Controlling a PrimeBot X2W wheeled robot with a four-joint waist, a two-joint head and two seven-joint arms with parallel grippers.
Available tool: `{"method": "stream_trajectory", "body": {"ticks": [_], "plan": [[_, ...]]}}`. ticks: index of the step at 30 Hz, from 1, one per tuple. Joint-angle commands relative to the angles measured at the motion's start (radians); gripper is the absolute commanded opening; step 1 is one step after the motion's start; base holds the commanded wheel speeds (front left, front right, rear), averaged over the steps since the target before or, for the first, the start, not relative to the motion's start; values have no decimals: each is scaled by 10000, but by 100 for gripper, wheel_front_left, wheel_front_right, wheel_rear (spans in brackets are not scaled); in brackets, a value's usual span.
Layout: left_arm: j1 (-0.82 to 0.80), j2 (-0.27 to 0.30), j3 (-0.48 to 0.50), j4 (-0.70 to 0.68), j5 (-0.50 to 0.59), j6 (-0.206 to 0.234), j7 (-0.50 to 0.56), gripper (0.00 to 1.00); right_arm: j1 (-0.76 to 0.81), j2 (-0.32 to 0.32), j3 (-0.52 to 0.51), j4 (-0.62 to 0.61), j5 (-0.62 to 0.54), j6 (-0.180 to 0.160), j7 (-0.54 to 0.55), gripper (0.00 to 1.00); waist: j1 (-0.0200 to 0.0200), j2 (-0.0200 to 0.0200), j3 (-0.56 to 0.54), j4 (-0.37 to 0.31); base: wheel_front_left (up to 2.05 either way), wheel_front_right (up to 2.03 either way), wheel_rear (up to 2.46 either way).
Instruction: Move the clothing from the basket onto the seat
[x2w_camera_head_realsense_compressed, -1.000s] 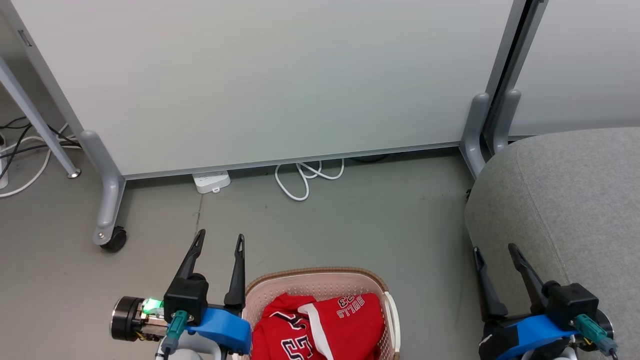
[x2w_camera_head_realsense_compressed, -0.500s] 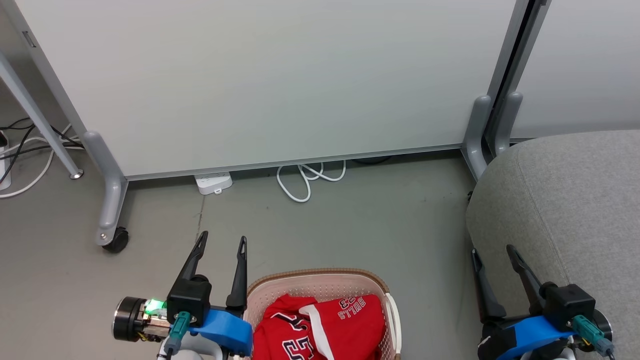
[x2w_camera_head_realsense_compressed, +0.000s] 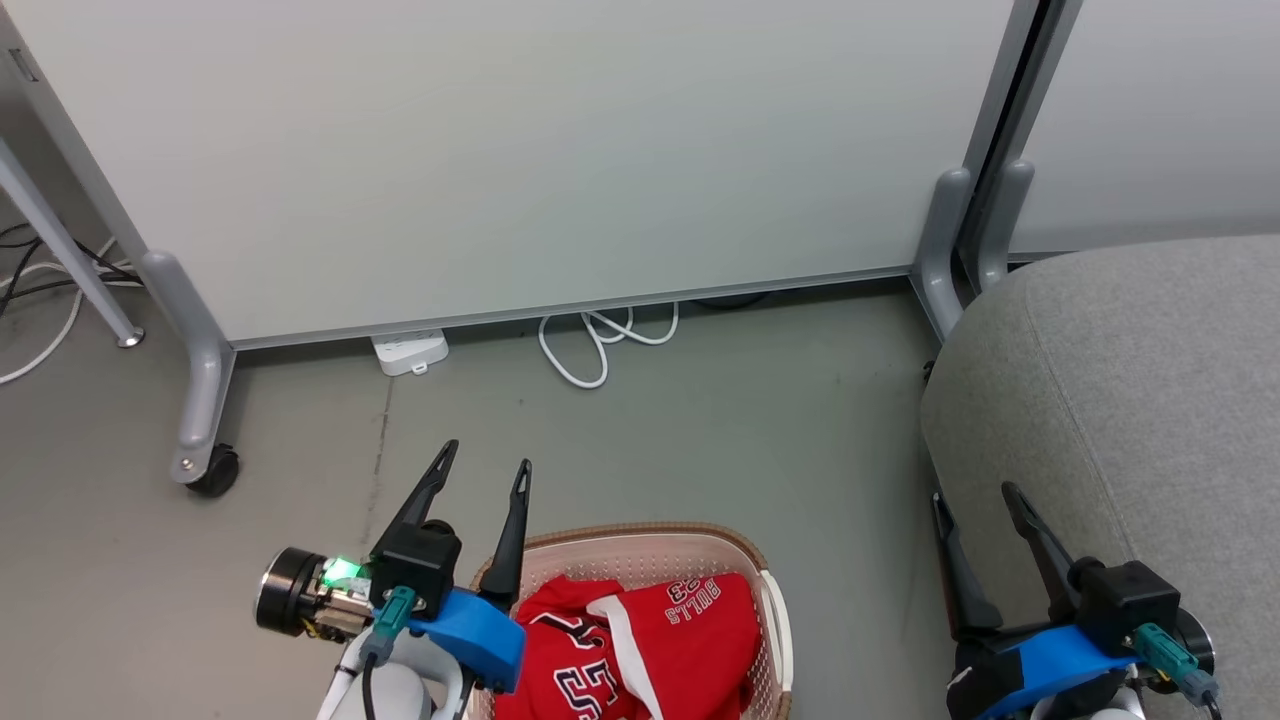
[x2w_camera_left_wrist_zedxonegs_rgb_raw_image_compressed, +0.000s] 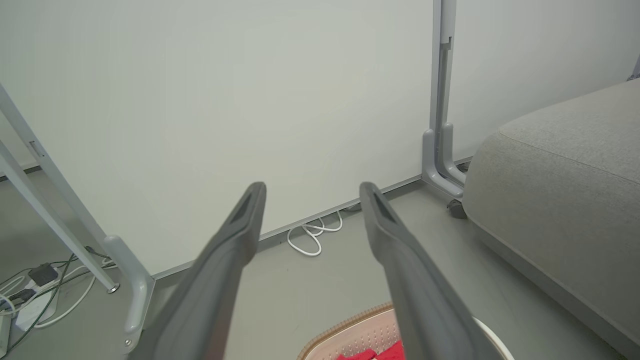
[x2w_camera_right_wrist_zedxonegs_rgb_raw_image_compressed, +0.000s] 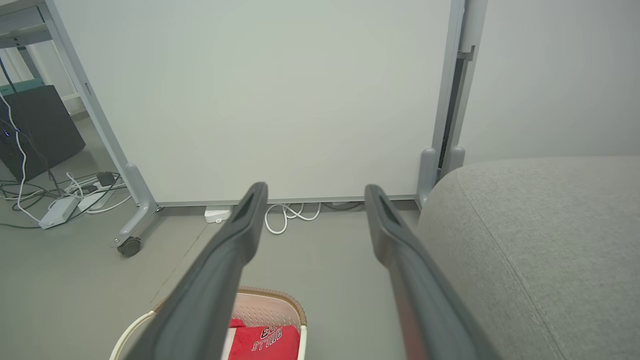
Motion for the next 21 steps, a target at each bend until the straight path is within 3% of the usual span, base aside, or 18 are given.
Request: {"method": "stream_trajectory", "body": {"ticks": [1,12,21], "plan": [[-345,79,-120,219,89,-98,-28,100,-175,-42,28,-35,-41,4,-49,100,0,0,168,-150,0,0,0],[-2550,661,-1447,2401,637,-589,-28,100,-1342,-97,218,-473,128,4,-43,100,0,0,2257,-1161,0,0,0],[-4307,997,-2949,4402,972,-691,-28,100,-2371,-93,280,-816,322,4,-44,100,0,0,4096,-1877,0,0,0]]}}
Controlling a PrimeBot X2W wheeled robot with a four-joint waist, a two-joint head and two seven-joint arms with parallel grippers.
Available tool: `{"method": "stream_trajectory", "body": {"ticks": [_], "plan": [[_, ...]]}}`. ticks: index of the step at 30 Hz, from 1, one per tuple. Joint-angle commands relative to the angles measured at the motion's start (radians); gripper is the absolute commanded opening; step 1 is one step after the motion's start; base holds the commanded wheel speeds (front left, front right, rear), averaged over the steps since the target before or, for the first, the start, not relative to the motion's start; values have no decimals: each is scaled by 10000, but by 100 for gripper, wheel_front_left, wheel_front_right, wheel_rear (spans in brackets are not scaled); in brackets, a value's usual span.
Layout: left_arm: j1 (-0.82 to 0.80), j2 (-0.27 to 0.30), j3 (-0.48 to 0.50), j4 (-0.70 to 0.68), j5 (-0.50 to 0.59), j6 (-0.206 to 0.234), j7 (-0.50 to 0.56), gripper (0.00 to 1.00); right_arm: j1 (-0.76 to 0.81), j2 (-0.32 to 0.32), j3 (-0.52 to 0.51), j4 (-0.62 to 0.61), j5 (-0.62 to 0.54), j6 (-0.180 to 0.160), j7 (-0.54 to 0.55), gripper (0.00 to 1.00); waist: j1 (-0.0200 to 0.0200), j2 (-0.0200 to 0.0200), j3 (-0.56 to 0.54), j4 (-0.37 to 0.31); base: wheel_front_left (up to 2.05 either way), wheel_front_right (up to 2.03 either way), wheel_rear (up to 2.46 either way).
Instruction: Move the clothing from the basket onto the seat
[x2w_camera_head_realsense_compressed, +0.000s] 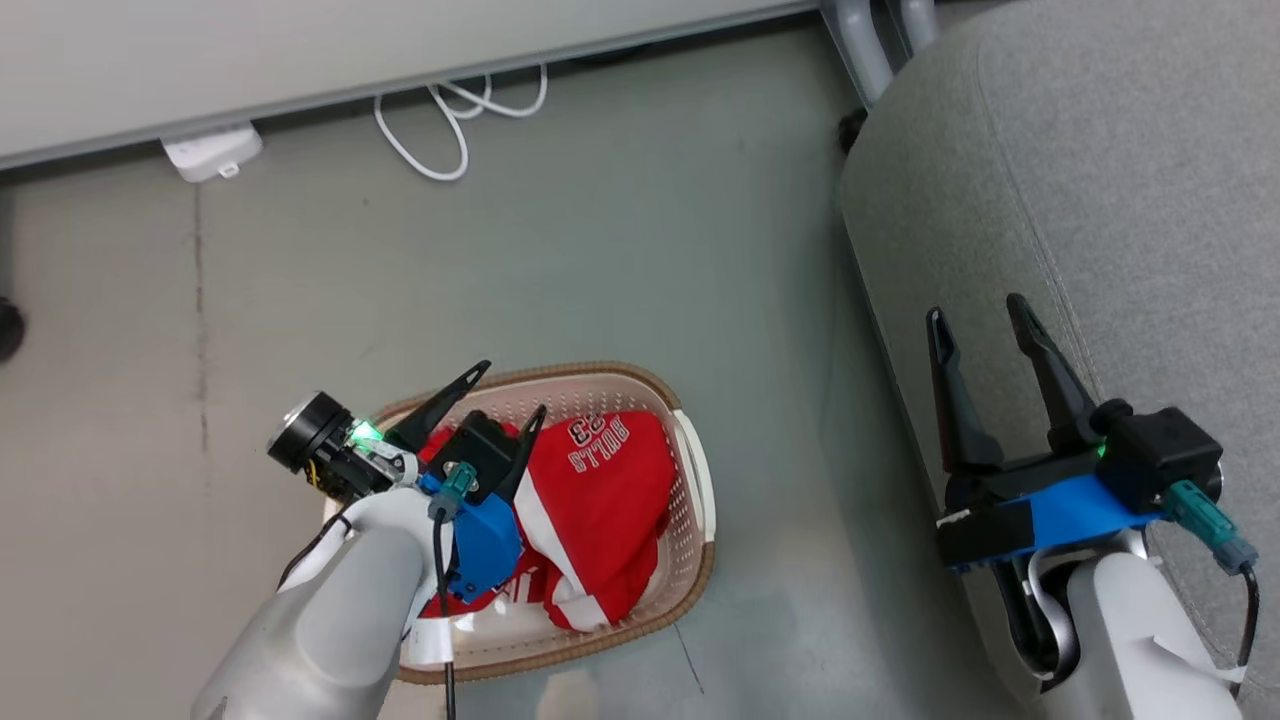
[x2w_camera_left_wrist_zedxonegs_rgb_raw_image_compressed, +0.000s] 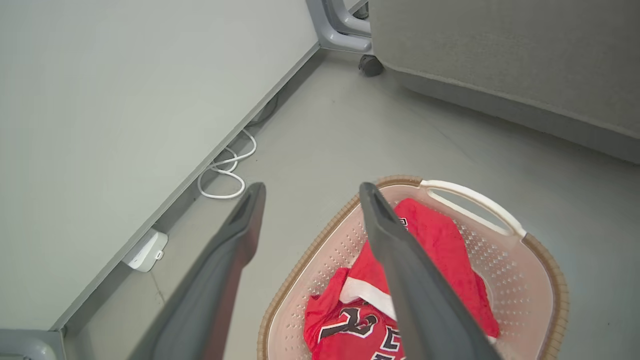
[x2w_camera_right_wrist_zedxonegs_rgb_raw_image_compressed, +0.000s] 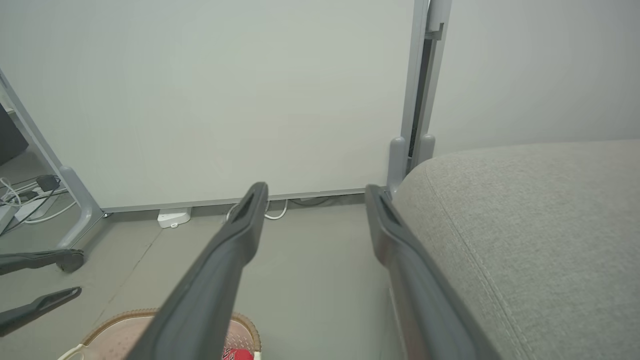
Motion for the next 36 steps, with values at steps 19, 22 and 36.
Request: {"method": "stream_trajectory", "body": {"ticks": [19,22,36], "plan": [[-2840,473,-3731,3939,-566,-43,562,100,-1772,-126,115,-722,243,4,-35,100,-2,0,4144,-1162,0,0,0],[-3071,610,-4173,4107,-672,-43,983,100,-1895,-161,133,-813,258,4,-35,100,-2,0,4553,-1217,0,0,0],[-4208,1130,-5382,4272,-932,-44,2867,100,-2231,-197,119,-1150,359,3,-35,100,-2,0,5906,-1395,0,0,0]]}}
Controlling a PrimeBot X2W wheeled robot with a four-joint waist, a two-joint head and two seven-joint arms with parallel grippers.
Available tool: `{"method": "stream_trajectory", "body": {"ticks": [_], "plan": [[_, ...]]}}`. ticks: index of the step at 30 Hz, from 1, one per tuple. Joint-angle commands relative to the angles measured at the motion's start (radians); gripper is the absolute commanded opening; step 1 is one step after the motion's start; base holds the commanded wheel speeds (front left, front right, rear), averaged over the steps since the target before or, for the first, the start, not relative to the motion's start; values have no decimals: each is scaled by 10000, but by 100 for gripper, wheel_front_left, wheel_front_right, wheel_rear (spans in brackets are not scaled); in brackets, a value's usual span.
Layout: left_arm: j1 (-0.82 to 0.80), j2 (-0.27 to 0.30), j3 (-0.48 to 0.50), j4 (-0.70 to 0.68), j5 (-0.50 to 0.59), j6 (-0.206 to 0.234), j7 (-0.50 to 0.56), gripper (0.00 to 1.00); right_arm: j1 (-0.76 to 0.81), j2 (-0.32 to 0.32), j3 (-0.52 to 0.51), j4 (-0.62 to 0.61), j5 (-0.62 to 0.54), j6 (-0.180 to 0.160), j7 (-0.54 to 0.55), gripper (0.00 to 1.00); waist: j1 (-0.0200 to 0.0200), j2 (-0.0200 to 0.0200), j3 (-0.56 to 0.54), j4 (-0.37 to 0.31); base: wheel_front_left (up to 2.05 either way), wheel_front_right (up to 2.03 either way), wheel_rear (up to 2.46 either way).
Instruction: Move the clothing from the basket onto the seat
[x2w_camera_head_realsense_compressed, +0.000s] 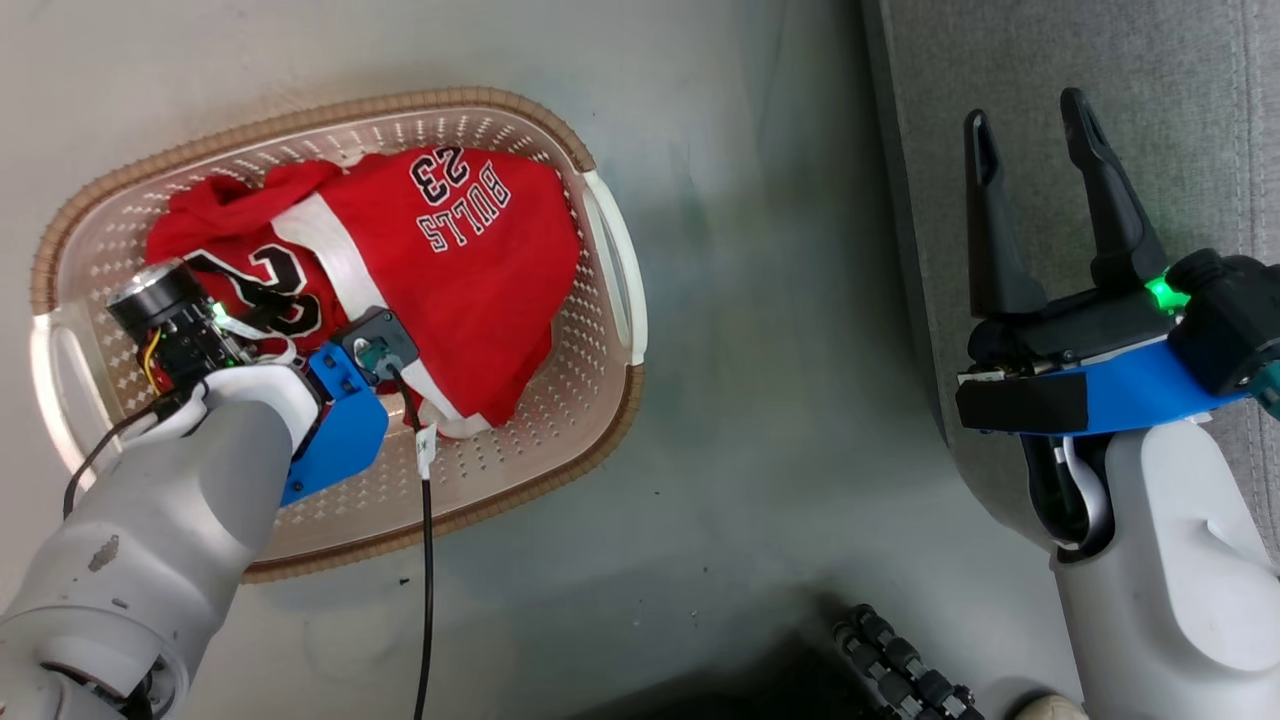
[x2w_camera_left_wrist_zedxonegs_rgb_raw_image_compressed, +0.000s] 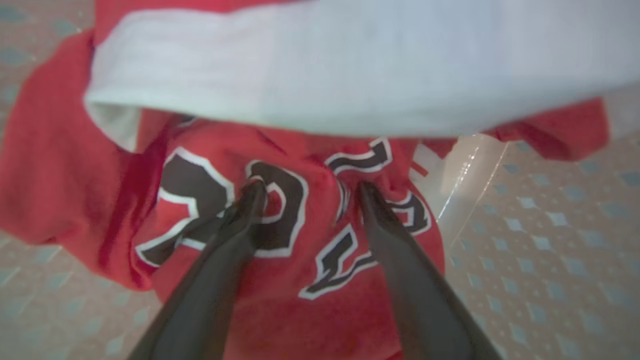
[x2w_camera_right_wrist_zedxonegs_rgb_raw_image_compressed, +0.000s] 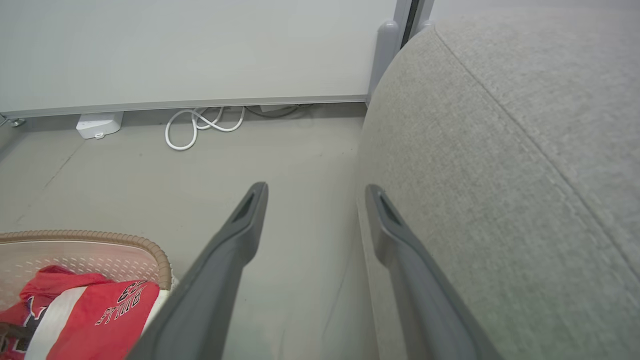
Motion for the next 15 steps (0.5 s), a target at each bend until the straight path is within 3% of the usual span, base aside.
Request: {"method": "stream_trajectory", "body": {"ticks": [1,3,4,5,6,15], "plan": [[-200,56,-49,17,-69,-11,154,100,-115,-10,-3,-74,91,1,-35,100,-2,1,132,-48,0,0,0],[-229,25,-116,25,-119,-12,448,100,-135,-12,-23,-92,98,1,-35,100,-2,1,176,-58,0,0,0],[-241,-7,-163,24,-133,-12,565,56,-139,-11,-37,-99,87,1,-35,100,-2,1,192,-60,0,0,0],[-262,-36,-194,24,-166,-12,655,22,-137,-6,-50,-105,76,1,-35,100,-2,1,203,-58,0,0,0],[-221,-77,-234,27,-227,-12,793,0,-132,-3,-65,-107,70,1,-35,100,-2,1,206,-56,0,0,0],[-103,-631,-325,25,-512,28,1261,0,-170,4,-161,-33,-5,1,-35,100,-2,1,9,80,0,0,0]]}}
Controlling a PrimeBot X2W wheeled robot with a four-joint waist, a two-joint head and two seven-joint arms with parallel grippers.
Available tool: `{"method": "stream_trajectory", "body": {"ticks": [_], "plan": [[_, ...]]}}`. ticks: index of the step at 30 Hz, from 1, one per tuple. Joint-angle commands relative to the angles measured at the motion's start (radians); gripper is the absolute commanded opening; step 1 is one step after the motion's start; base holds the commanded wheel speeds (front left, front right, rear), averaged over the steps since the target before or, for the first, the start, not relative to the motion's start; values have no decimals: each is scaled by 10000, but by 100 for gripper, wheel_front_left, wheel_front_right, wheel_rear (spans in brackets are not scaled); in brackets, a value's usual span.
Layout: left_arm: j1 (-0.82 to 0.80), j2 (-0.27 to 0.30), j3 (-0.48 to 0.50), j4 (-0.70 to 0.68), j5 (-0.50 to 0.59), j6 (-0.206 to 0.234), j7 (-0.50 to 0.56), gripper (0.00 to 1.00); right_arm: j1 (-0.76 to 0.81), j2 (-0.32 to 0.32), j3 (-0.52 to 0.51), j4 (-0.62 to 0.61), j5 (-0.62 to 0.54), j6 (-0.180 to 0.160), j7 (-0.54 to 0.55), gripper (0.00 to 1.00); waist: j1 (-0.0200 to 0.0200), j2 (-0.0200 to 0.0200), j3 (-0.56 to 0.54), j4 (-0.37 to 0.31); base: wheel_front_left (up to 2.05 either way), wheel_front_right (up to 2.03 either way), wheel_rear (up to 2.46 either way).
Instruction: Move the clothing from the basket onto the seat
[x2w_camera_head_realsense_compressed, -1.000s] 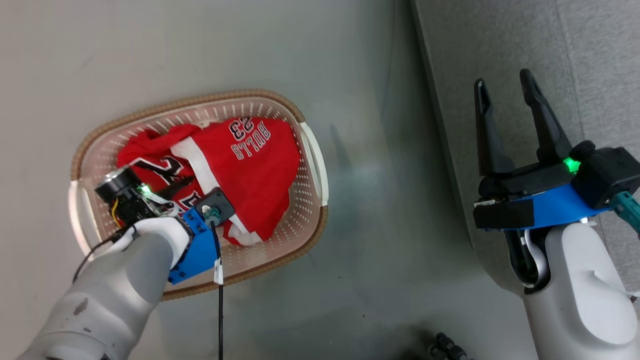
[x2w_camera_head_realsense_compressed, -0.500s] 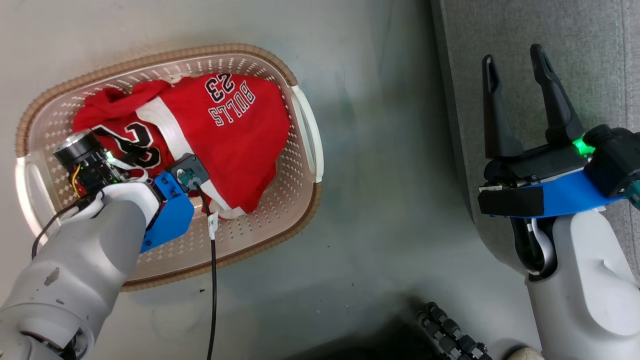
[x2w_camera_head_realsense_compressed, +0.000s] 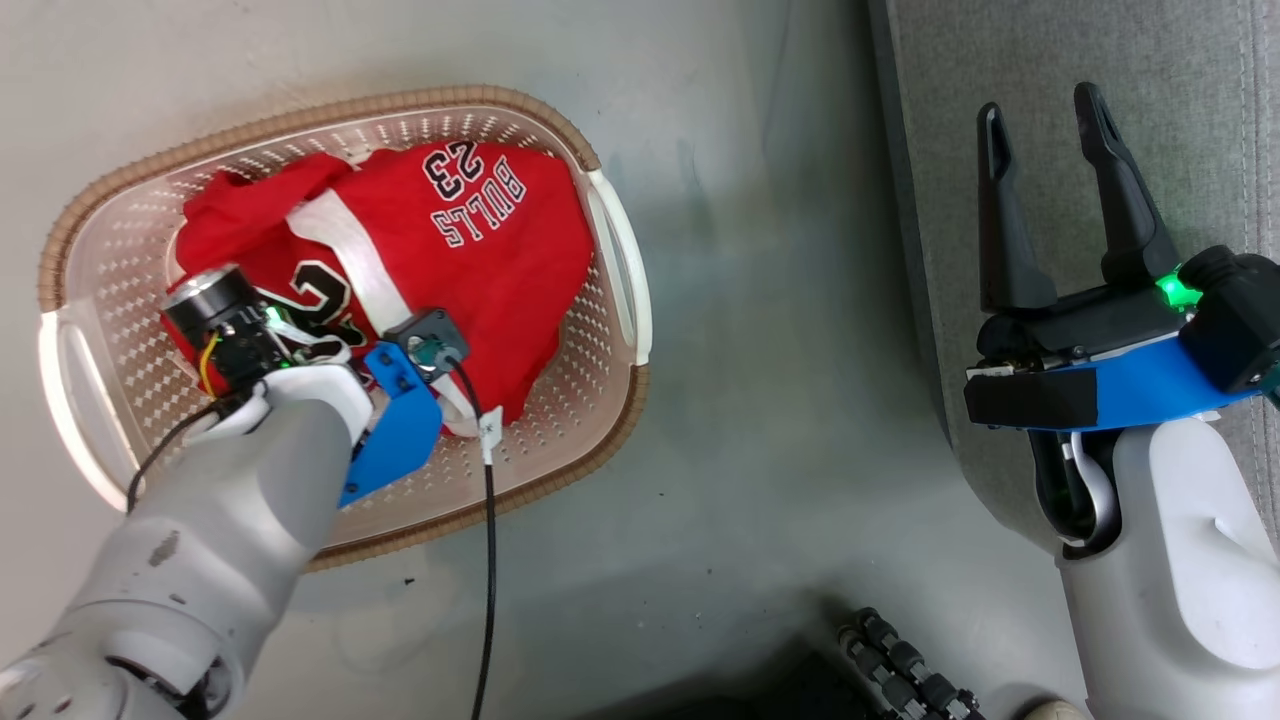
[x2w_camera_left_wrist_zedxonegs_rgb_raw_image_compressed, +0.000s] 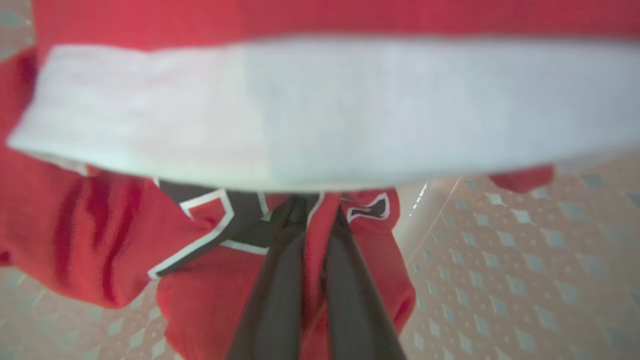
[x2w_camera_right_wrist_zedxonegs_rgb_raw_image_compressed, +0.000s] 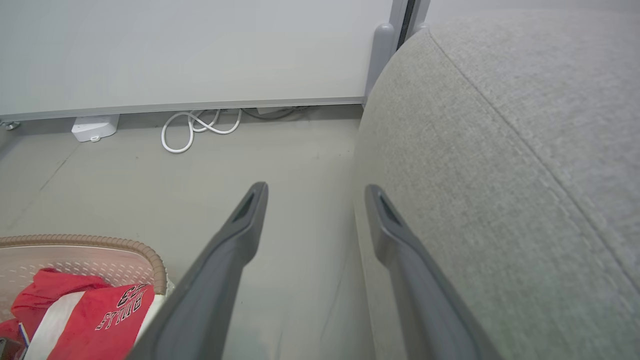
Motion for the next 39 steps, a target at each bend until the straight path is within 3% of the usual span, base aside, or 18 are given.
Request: {"method": "stream_trajectory", "body": {"ticks": [1,10,27,39], "plan": [[-3,-100,2,3,-89,52,-46,0,-127,-20,-23,23,-3,1,-35,100,-1,0,-121,65,0,0,0],[295,-527,139,-28,-578,44,-1058,0,122,-236,-150,120,-57,1,-35,100,-1,0,-991,539,0,0,0],[1392,-1477,960,-586,-2109,180,-3763,0,1152,-599,-288,550,-316,1,-35,100,-1,0,-4127,1669,0,0,0],[2103,-1557,1992,-2816,-3282,522,-4132,0,2280,-597,-435,906,-484,1,-35,100,-1,0,-6300,2218,0,0,0]]}}
